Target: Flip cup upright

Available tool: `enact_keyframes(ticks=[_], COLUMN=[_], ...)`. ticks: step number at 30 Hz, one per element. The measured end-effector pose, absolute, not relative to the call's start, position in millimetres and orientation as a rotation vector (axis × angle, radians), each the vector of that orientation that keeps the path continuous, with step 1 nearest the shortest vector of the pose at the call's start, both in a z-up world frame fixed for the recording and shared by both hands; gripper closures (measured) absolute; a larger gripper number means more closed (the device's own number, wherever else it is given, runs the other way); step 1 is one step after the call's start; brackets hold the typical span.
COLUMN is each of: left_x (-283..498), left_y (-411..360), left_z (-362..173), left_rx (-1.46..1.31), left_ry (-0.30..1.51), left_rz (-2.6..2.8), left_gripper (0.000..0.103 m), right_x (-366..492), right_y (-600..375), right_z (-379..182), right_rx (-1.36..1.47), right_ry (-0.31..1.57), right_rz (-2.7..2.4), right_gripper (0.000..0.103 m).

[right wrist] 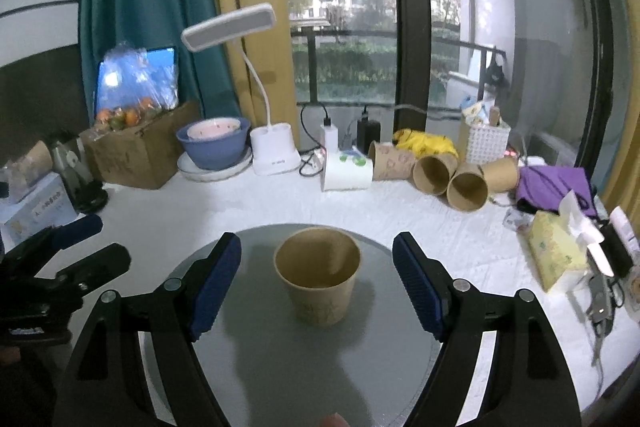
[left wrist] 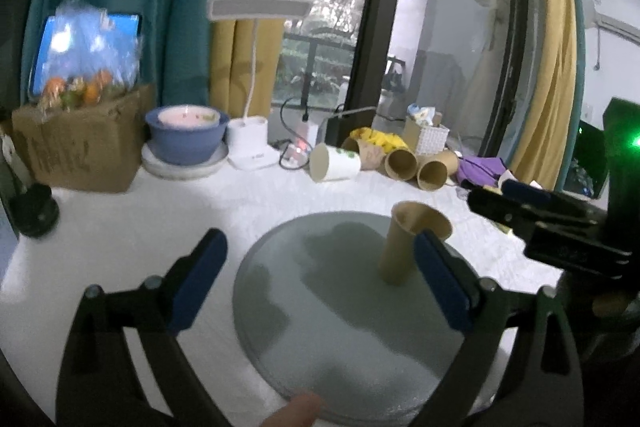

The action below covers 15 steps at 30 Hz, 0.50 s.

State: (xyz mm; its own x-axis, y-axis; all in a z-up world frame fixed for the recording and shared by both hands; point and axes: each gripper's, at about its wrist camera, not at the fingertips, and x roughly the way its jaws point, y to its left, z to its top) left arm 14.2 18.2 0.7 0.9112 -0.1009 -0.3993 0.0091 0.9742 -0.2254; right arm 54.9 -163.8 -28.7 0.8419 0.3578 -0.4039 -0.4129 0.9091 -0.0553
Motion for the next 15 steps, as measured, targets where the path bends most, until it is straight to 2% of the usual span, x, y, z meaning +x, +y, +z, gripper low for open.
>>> enact_keyframes(ticks=[15], left_x=[-11.0], left_y=[-0.8], left_z=[39.8], left_rx=[-0.125], left_ry=[0.277], left_rz=[0.004], left_gripper=[0.008], right_x=[2.3], right_y=[-188.5], right_z=[13.4], right_rx=[-0.135], right_ry=[0.274], right_rz=[0.397], right_gripper=[0.022])
